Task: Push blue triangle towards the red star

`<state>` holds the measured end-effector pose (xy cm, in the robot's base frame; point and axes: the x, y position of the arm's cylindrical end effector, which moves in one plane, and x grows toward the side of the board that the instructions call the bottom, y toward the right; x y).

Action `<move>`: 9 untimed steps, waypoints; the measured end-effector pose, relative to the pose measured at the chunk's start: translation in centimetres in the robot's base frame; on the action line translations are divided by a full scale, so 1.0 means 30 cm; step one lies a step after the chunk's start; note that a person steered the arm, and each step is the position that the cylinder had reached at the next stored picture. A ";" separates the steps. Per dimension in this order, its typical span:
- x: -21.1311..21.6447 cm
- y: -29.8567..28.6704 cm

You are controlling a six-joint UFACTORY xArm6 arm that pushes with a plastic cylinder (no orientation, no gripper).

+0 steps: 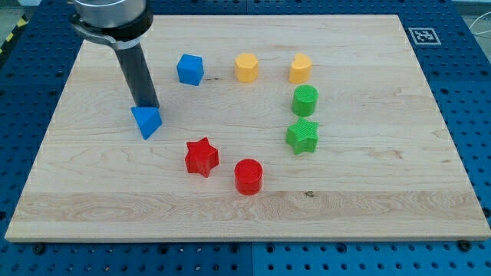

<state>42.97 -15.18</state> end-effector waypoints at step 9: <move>0.085 -0.059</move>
